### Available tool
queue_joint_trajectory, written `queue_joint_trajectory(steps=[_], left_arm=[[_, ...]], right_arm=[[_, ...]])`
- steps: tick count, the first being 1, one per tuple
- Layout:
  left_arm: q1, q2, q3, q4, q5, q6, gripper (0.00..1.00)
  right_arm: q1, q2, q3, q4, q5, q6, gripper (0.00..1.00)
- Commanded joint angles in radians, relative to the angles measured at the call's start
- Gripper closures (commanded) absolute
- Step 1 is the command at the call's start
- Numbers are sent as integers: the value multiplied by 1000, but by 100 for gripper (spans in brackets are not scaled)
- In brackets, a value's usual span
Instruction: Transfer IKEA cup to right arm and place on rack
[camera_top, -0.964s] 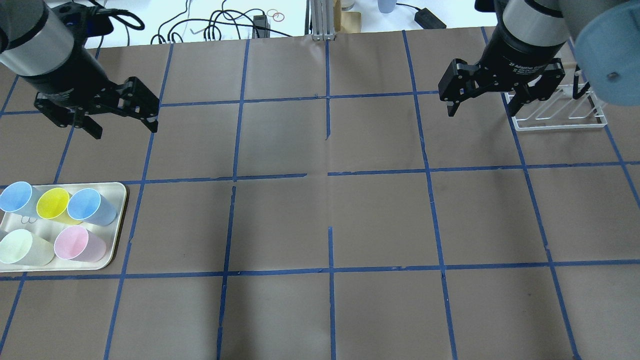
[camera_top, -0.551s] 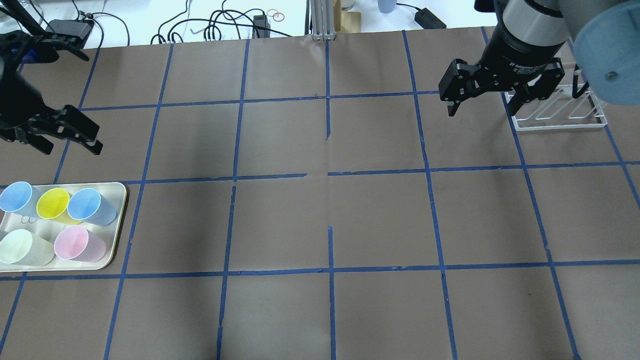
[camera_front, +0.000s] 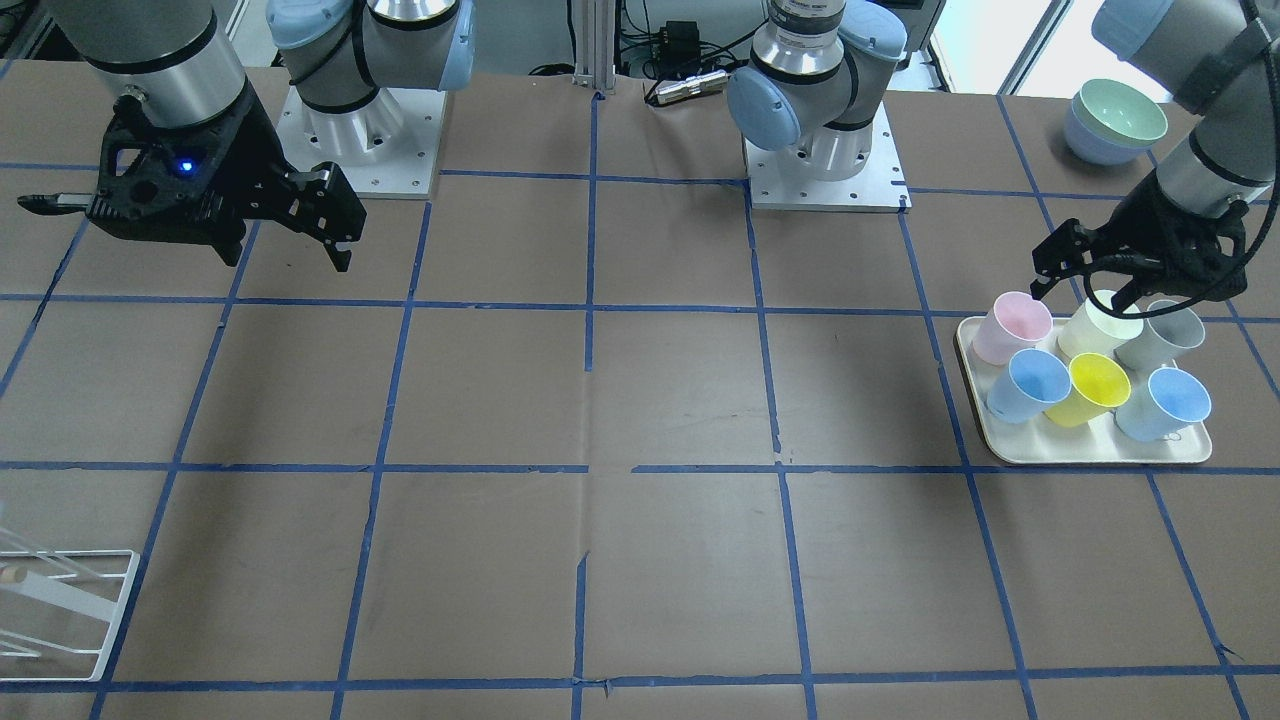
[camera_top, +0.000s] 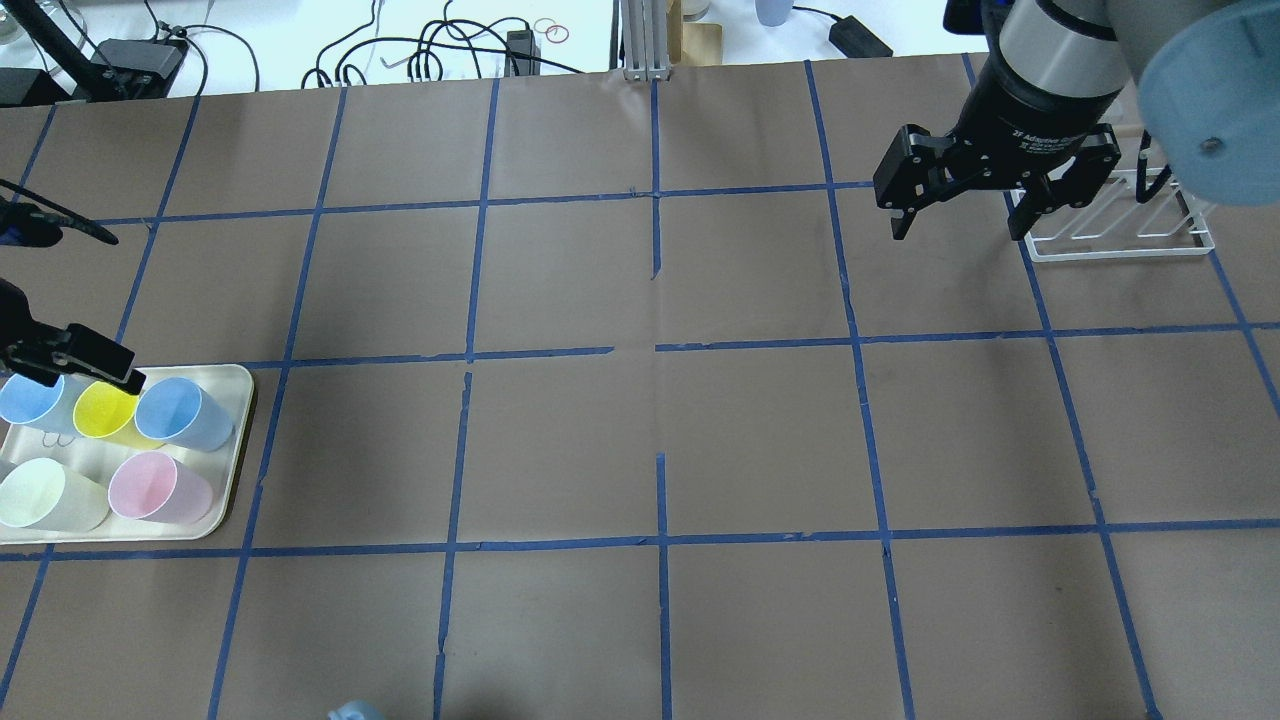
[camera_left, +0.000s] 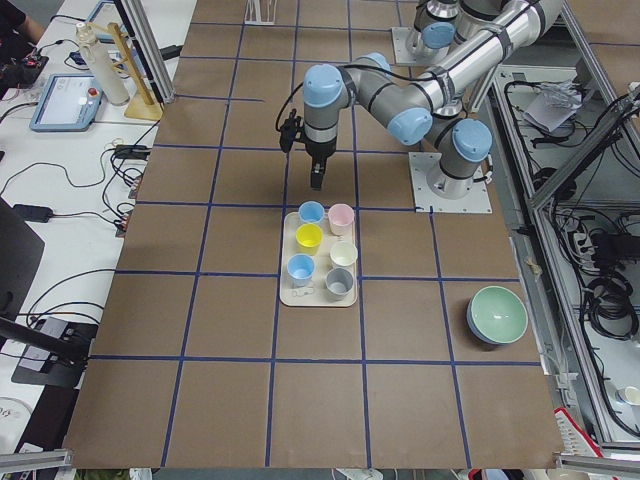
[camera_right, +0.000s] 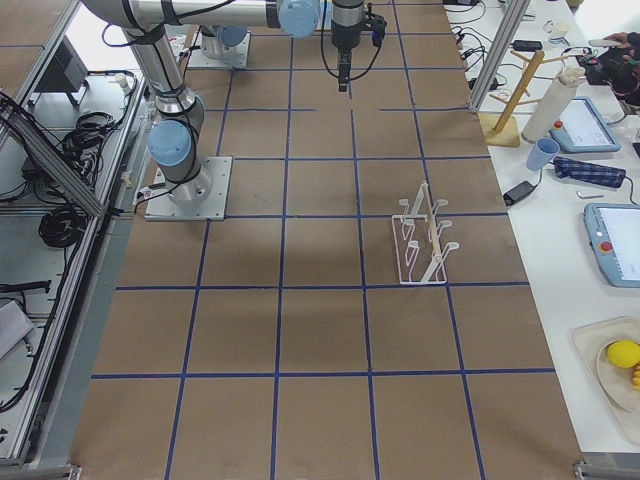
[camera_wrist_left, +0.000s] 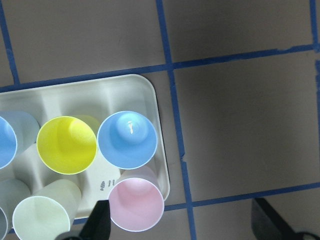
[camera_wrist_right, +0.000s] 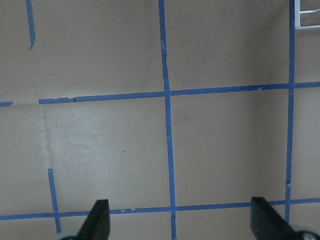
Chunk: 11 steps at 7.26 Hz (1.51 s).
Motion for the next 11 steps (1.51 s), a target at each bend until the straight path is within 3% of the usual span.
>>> queue_joint_trajectory(steps=[1, 3, 5, 9, 11], left_arm=[[55, -11, -115, 115, 4, 144, 0], [104, -34, -172, 132, 10, 247, 0], [123, -76, -175, 226, 10, 245, 0], [123, -94, -175, 220, 55, 243, 0], [123, -108, -177, 221, 64, 248, 0]], right_arm=[[3, -1, -2, 3, -8, 15, 0], [0, 3, -2, 6, -8, 13, 0], [-6, 0, -2, 5, -6, 16, 0], [2, 14, 1, 3, 11, 2, 0], [2, 35, 1, -7, 93, 3, 0]])
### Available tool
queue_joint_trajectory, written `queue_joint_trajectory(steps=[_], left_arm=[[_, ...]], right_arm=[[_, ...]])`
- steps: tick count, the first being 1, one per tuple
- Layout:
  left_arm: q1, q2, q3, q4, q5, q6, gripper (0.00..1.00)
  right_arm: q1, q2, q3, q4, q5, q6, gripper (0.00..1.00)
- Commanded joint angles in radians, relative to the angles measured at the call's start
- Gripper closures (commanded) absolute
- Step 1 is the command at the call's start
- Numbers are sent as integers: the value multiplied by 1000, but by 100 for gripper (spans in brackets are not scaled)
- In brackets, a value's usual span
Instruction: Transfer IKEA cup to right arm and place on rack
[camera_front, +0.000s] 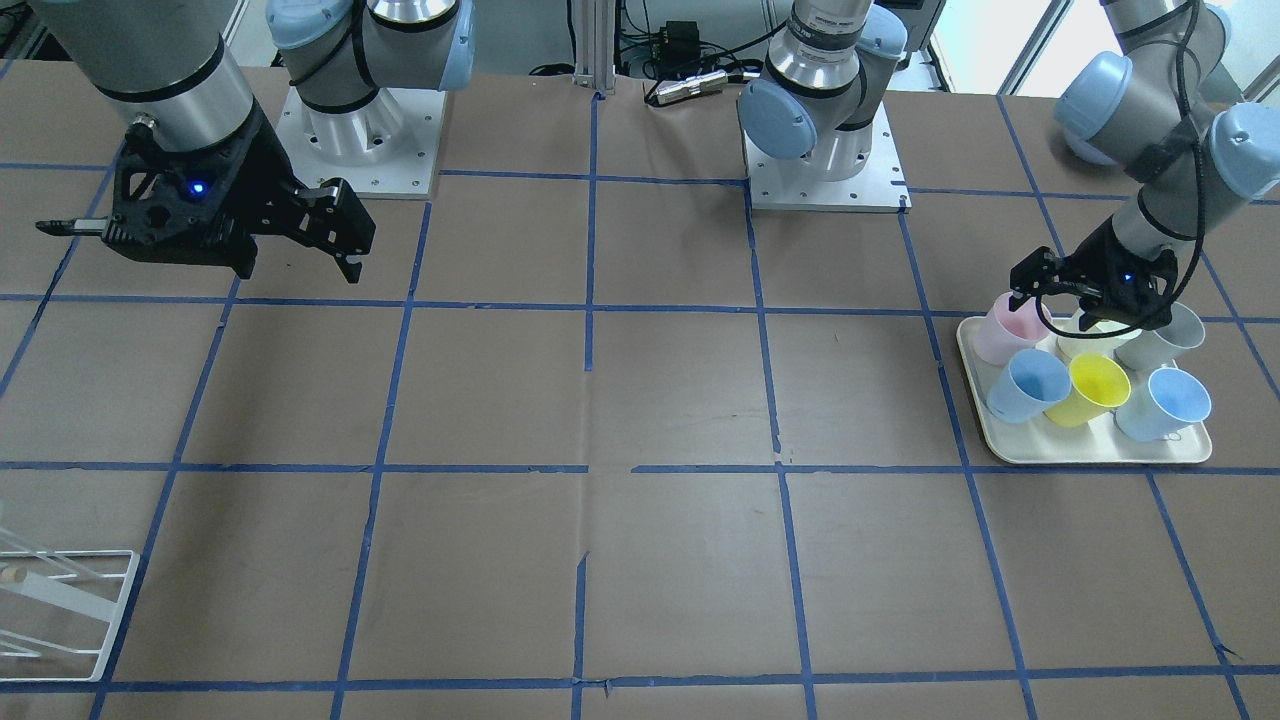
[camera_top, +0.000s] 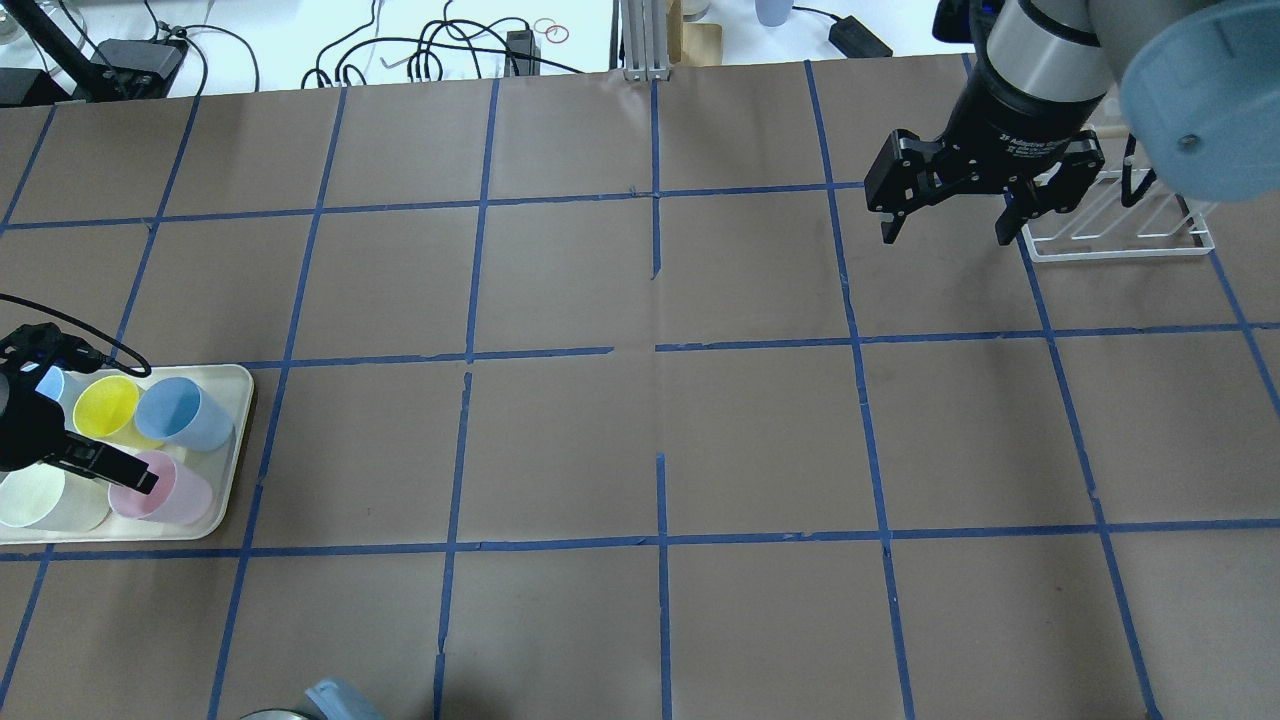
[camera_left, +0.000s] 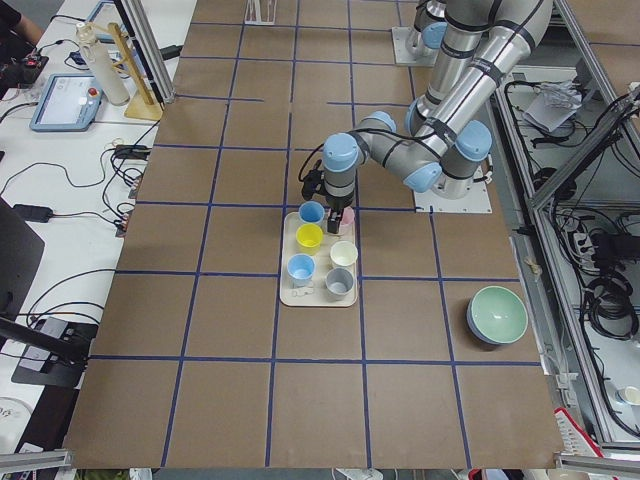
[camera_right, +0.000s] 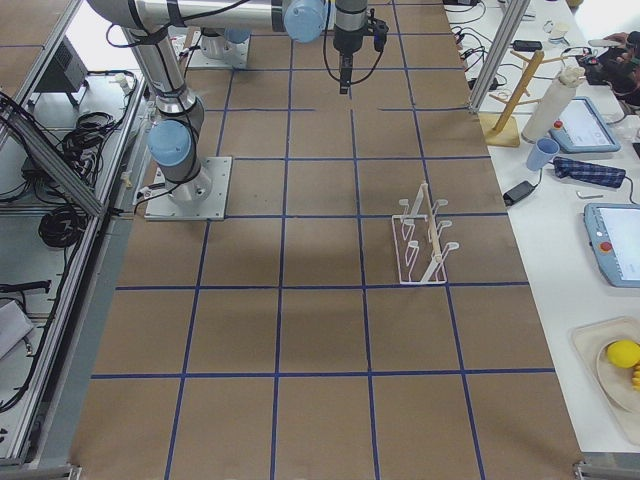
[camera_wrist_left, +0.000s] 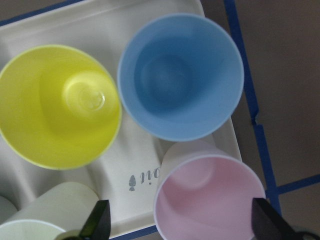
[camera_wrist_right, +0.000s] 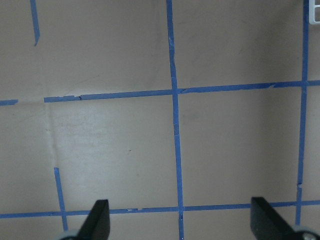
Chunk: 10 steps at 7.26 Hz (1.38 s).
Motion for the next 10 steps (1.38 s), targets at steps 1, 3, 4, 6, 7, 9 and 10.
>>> queue_joint_trajectory(steps=[1, 3, 4, 6, 7, 9, 10], left_arm=[[0, -17, -1, 0, 9, -1, 0], [0, -21, -1, 2, 8, -3, 0], [0, -24, -1, 2, 8, -3, 13], [0, -25, -1, 2, 8, -4, 37], [0, -34, -1, 2, 8, -4, 46], [0, -56, 0, 8, 9, -4, 46], [0, -63, 0, 16, 9, -4, 47]], right_arm=[[0, 10, 0, -8, 66, 1, 0], [0, 10, 0, -10, 67, 3, 0], [0, 4, -1, -5, 63, 10, 0], [0, 1, -1, -5, 64, 4, 0], [-1, 3, -1, -10, 54, 7, 0], [-1, 3, -1, -8, 53, 1, 0], [-1, 1, -1, -8, 53, 1, 0]])
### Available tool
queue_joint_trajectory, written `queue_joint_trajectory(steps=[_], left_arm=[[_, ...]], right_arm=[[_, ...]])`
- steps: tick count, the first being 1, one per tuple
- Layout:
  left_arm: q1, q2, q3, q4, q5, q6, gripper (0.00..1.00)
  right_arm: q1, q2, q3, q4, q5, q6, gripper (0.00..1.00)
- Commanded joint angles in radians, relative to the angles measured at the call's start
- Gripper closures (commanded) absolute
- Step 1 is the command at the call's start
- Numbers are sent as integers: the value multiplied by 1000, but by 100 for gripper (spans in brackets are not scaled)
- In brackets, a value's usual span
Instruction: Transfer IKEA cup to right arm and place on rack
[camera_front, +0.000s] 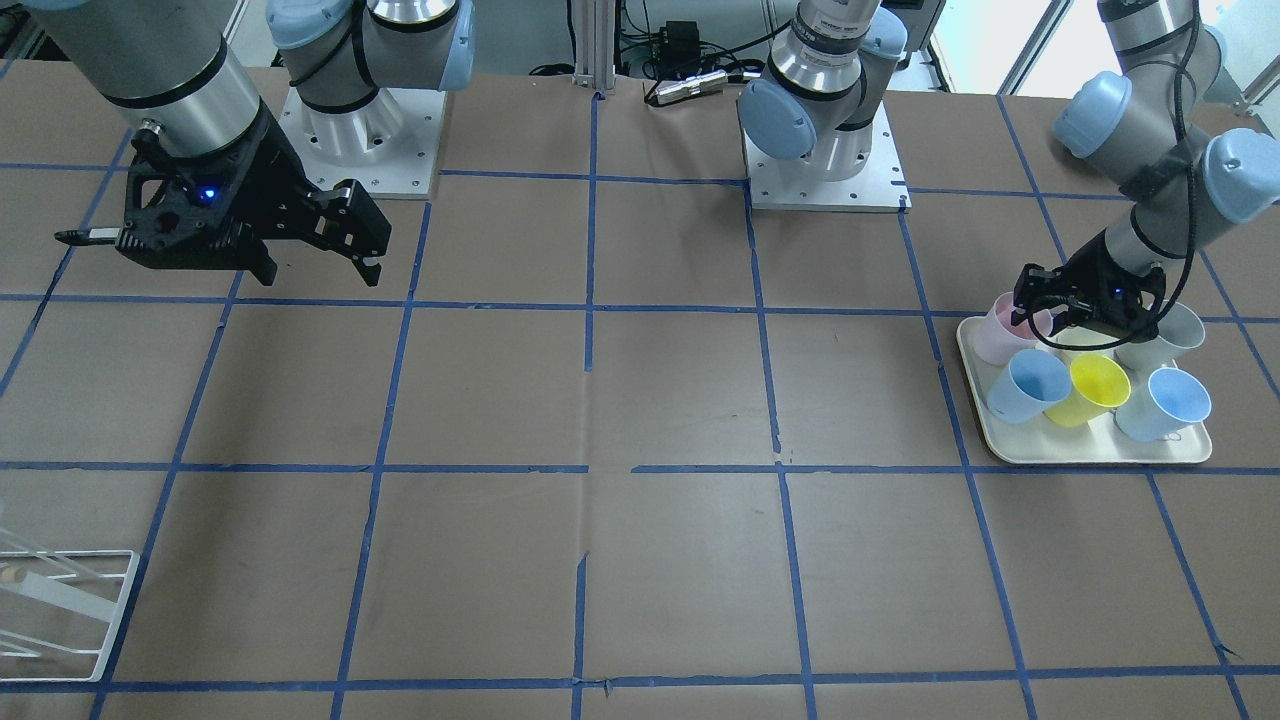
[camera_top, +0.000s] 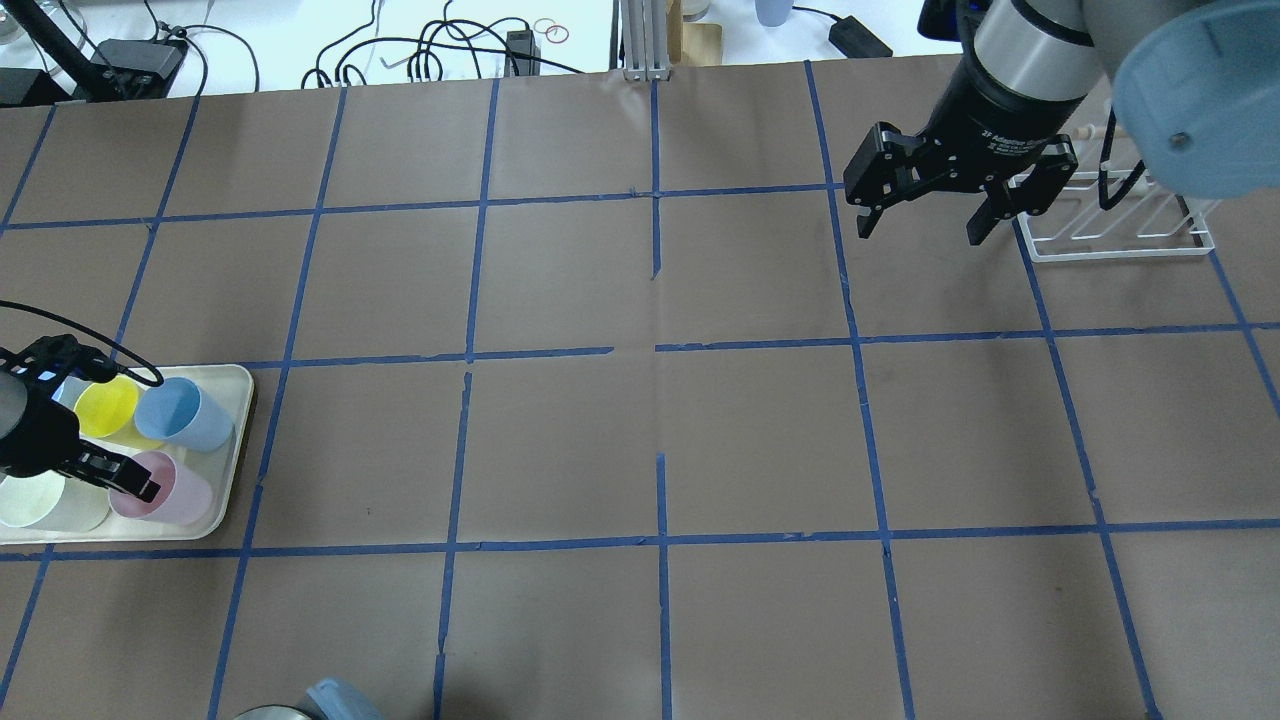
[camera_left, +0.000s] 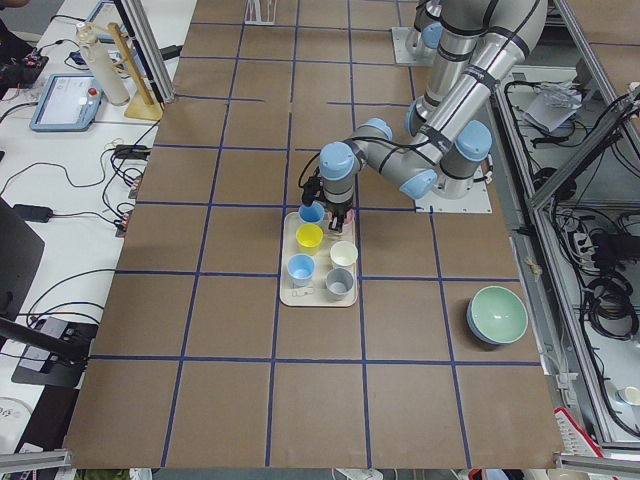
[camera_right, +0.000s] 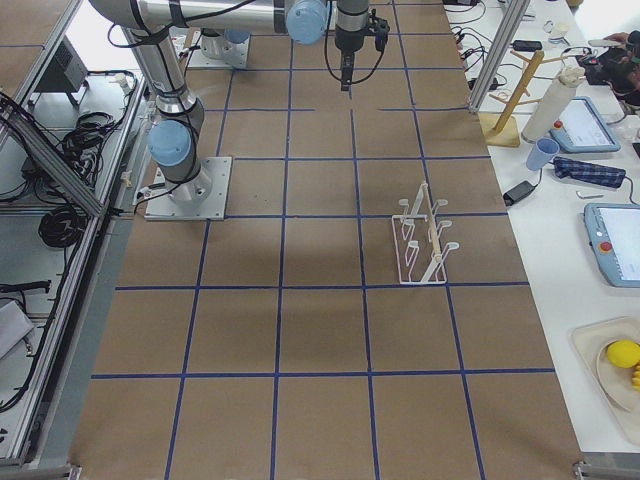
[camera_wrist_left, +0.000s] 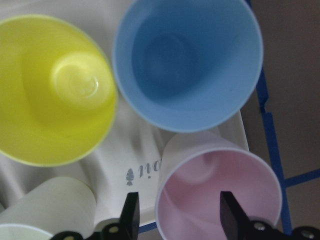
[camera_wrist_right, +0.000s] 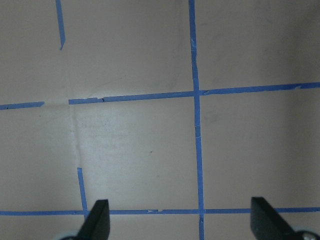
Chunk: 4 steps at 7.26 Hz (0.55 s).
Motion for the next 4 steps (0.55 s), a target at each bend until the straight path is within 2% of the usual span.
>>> queue_joint_trajectory(steps=[1, 2, 4], left_arm=[[0, -18, 0, 8, 0, 0, 47], [0, -23, 0, 8, 0, 0, 48], [0, -23, 0, 9, 0, 0, 67]], right_arm=[[-3, 0, 0, -2, -3, -2, 0], [-6, 0, -2, -3, -3, -3, 0], [-8, 0, -2, -2, -7, -3, 0]])
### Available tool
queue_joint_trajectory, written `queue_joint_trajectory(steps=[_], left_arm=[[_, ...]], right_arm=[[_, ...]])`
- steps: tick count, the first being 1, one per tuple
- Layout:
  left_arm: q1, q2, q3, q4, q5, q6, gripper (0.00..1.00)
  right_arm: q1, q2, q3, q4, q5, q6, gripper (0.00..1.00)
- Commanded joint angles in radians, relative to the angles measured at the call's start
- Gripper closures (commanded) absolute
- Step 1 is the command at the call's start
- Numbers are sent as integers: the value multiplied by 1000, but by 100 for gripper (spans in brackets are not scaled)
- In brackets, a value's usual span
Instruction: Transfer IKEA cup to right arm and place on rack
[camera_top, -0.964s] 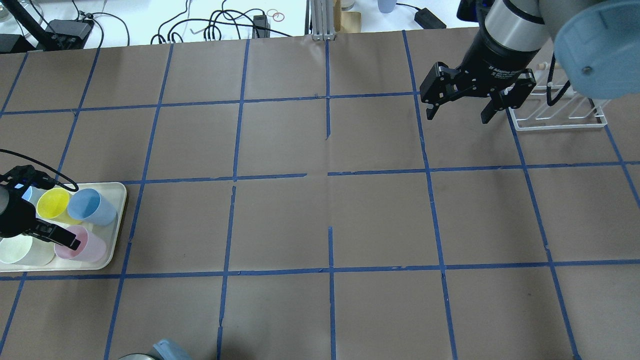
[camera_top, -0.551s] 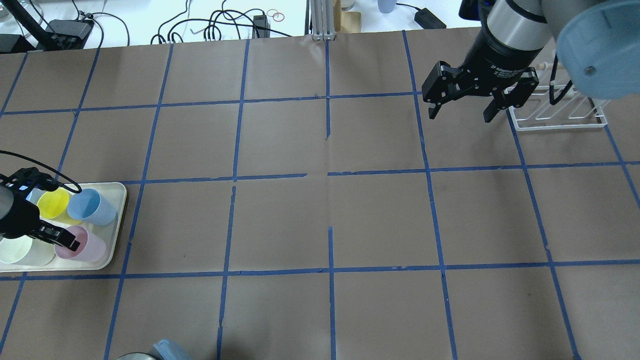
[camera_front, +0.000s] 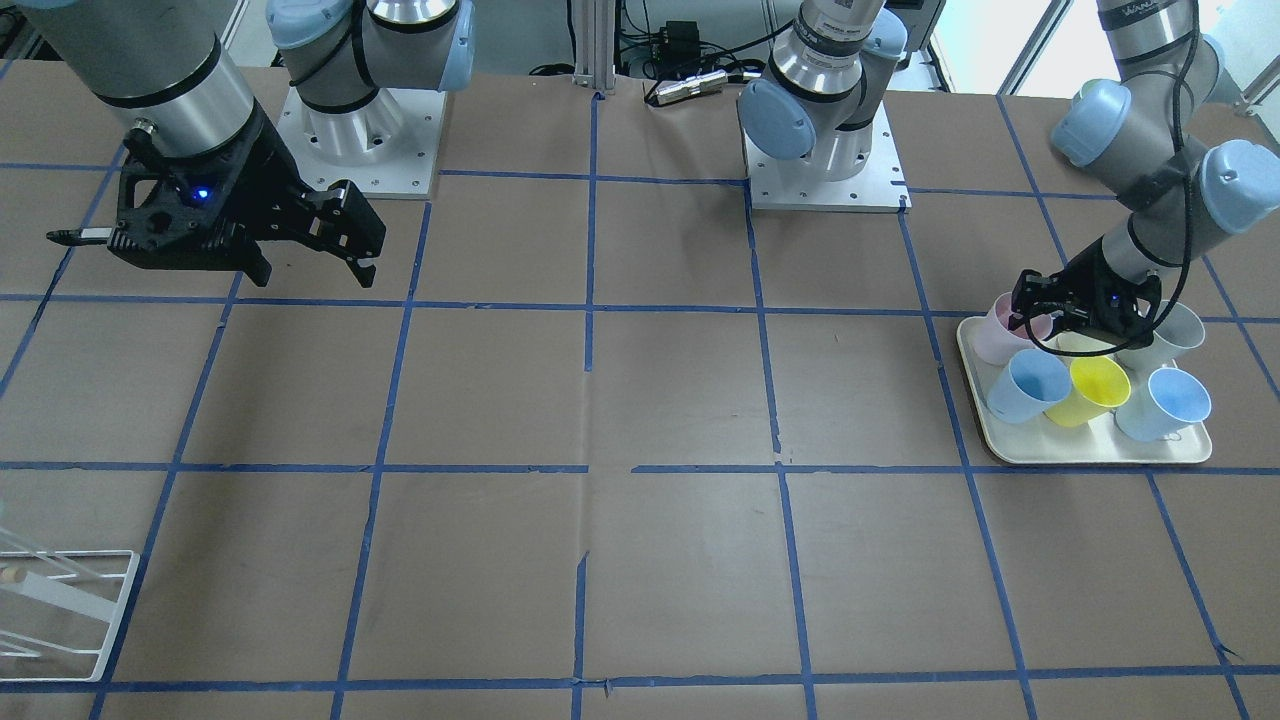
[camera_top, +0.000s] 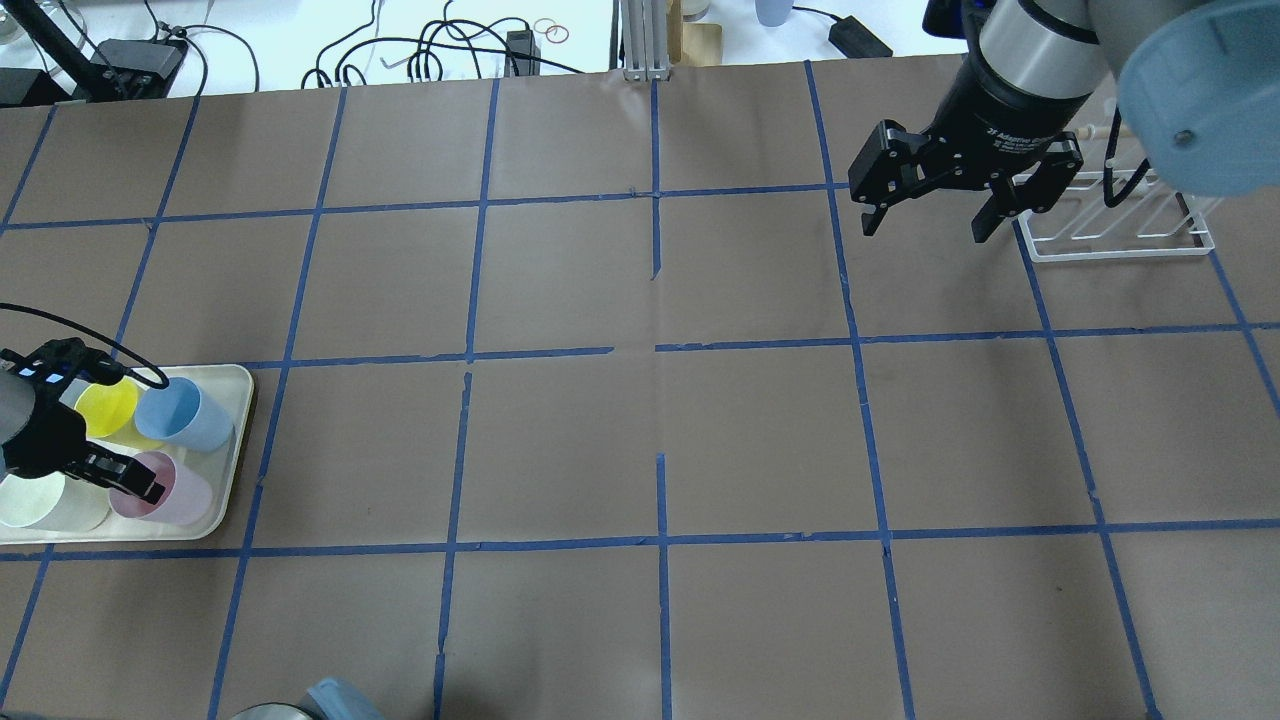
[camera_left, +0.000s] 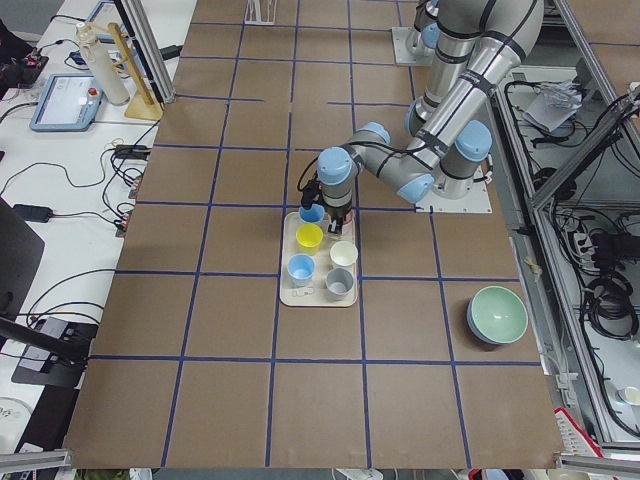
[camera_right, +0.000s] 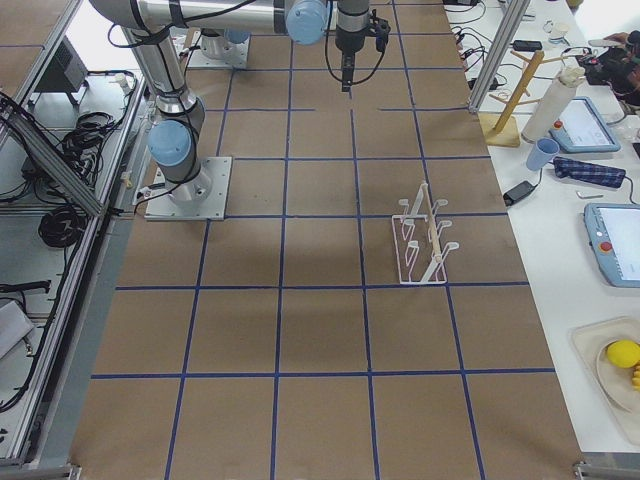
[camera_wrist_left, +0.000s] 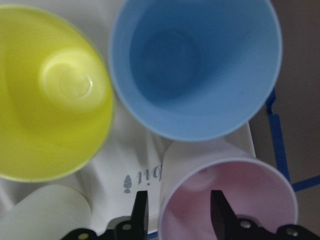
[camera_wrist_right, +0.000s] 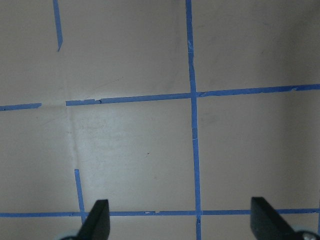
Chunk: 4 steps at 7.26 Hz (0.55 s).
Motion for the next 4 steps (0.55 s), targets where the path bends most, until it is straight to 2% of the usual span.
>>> queue_joint_trajectory(steps=[1, 3, 4], left_arm=[[0, -1, 2, 2, 0, -2, 75], [0, 0, 2, 2, -3, -2, 100], [0, 0, 3, 4, -3, -2, 100]], right_arm=[[-1, 0, 1, 1, -4, 9, 0], [4, 0, 1, 4, -3, 3, 0], [0, 0, 1, 4, 5, 1, 0]])
